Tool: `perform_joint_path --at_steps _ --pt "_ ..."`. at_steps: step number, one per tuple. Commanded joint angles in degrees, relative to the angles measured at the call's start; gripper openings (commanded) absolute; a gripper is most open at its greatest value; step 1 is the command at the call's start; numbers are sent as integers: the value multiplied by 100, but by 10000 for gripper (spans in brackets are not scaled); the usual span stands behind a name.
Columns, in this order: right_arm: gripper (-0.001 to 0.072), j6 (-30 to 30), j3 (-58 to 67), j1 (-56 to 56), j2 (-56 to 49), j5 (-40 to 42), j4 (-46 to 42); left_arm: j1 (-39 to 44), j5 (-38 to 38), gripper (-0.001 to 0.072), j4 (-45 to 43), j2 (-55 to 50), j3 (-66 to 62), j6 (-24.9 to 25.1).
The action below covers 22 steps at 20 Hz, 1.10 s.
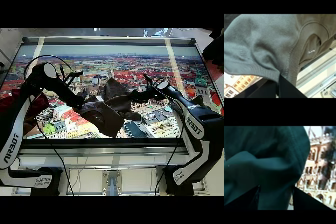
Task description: Fold the shirts.
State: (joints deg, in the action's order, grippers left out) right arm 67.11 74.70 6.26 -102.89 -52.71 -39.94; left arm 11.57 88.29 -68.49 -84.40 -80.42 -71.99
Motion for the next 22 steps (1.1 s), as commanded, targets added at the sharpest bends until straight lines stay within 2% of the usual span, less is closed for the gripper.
perform_joint_path --at_steps 1,3,6,7,8,10,13,16,20,22 --pt "445 422 400 144 -323 20 -437 15 -20 11 -26 2 2 26" --pt "444 638 411 131 -319 -2 -776 15 -24 11 -28 0 2 46" --pt "443 638 516 87 -313 -44 -822 17 -118 11 -26 0 2 44" --pt "383 636 566 92 -315 4 -800 15 -179 11 -26 0 2 42" --pt "236 632 623 122 -321 11 -793 15 -223 11 -26 0 2 44" --pt "13 503 673 175 -328 26 -791 15 -420 11 -26 0 2 44" --pt "7 459 881 197 -284 -321 -713 7 -1209 10 -31 63 -2 42" --pt "6 374 1696 85 339 -1572 -1008 -219 -1543 10 -52 616 -7 42" --pt "7 426 3185 50 1985 -3145 -1113 -850 -1757 10 -44 2251 -7 37" --pt "6 603 3941 278 2951 -3314 -1115 -1016 -2422 10 -22 3263 -7 37"
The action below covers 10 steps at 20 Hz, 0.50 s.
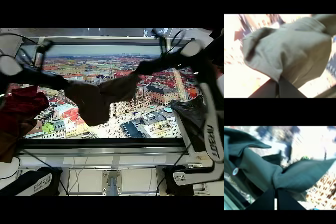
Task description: Fold the shirts.
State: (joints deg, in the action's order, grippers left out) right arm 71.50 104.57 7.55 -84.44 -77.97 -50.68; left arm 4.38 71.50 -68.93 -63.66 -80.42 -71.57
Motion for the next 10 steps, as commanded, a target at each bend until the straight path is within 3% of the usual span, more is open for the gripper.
perform_joint_path --at_steps 1,3,5,7,10 --pt "6 234 1246 302 1510 -739 -42 -293 -1169 10 33 1655 -7 -7" --pt "6 470 1469 667 2299 -490 -42 -280 -1845 10 463 2492 -7 0" --pt "6 660 1469 938 2876 -529 -85 -282 -1991 10 544 3051 -7 0" --pt "6 883 1469 957 3233 -540 -466 -282 -1985 10 94 3298 -7 -4" --pt "6 1095 1427 957 3294 -831 -1759 -282 -1875 9 -662 3121 -4 -2"
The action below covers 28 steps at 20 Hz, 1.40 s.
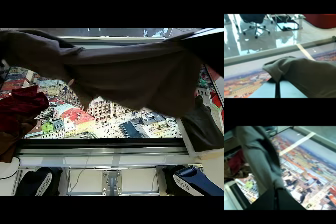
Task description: Fold the shirts.
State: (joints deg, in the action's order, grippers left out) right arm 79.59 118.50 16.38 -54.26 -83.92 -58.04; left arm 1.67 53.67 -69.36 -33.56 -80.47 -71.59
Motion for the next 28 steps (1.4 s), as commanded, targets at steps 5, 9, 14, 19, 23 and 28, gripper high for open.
perform_joint_path --at_steps 5,9,14,19,23,28 --pt "5 343 -1958 74 -201 -638 -1797 118 573 10 -730 -2020 0 17" --pt "6 330 -4325 -87 -1178 1003 -1871 297 374 10 -737 -4341 0 562" --pt "448 723 -4955 -367 -2719 4229 -1711 286 -1377 706 -732 -6245 0 -15" --pt "446 710 -3663 -704 -2857 4634 -2166 -138 -3027 706 -741 -5272 -2 -564" --pt "444 688 -2428 -1939 -1963 1934 -3324 -1488 -1971 705 -1163 -3617 0 -562" --pt "445 468 -3246 -3648 -57 1250 -3171 -3390 -361 702 -719 -2457 835 -946"
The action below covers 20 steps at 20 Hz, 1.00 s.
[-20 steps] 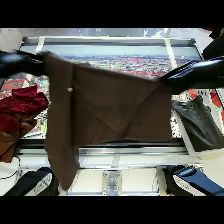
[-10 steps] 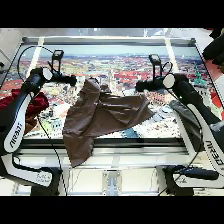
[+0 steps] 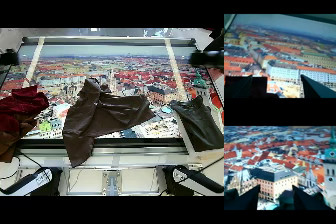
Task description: Fold the shirts.
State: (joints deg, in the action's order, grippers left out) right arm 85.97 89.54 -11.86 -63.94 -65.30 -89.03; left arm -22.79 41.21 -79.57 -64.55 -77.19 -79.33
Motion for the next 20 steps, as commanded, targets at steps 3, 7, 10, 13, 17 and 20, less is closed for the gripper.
perform_joint_path --at_steps 3,7,10,13,17,20 --pt "445 -129 -2420 -1545 2452 -120 345 -1462 1106 702 1440 1058 2168 83" --pt "446 407 -5090 -1958 4282 1419 2234 -1362 2065 701 3340 474 3416 2013" --pt "446 269 -5567 -1956 4507 1333 3226 -1130 2551 701 3932 -748 3364 2911" --pt "446 146 -5386 -1956 4483 1346 3311 -938 2793 699 3932 -1491 3320 3377" --pt "446 138 -4999 -1956 4483 1346 3198 -863 3390 698 3300 -1853 3324 3370" --pt "446 140 -4752 -1956 4483 1344 3158 -885 3571 698 2745 -1847 3324 2833"
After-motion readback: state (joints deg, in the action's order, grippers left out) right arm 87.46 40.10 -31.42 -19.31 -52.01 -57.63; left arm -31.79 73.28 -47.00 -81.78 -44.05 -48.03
